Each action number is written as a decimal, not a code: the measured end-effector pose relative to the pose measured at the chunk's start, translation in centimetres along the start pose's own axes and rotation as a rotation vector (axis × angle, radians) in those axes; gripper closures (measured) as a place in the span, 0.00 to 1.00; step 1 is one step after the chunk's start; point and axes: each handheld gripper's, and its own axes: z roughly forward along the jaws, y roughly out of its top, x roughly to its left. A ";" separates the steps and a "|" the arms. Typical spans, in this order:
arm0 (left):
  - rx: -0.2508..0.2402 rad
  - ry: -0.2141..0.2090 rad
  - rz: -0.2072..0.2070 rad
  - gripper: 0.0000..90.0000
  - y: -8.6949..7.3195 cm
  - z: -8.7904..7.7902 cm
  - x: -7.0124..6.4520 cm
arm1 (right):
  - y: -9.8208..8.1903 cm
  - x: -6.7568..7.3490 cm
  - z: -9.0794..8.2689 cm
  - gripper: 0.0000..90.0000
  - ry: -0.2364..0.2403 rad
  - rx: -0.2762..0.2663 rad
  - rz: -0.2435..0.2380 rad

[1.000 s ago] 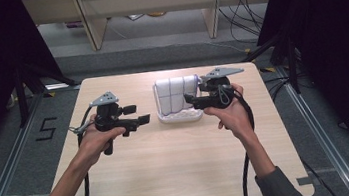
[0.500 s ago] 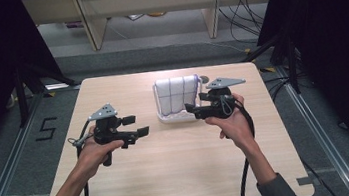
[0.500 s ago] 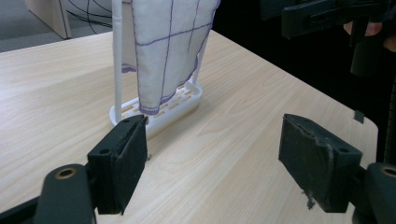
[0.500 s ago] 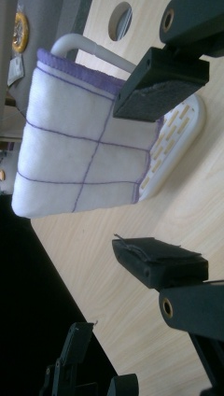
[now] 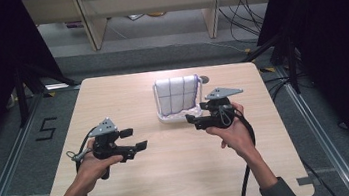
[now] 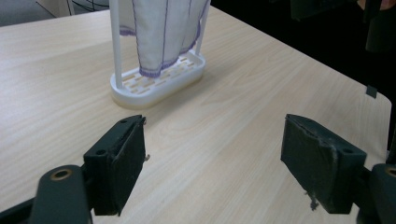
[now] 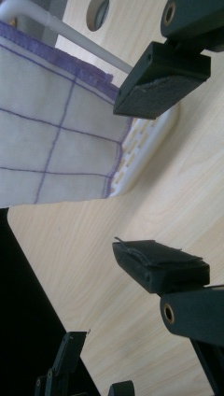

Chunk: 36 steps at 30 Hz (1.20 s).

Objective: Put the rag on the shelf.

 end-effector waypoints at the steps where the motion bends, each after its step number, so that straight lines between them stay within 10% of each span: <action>1: 0.004 0.005 -0.005 0.24 -0.4 0.0 -0.1 | -0.3 0.1 0.0 0.33 -0.018 0.001 -0.009; 36: 0.089 0.007 0.081 0.21 -7.8 -0.7 -2.4 | -9.7 3.4 0.2 0.29 0.046 0.128 0.009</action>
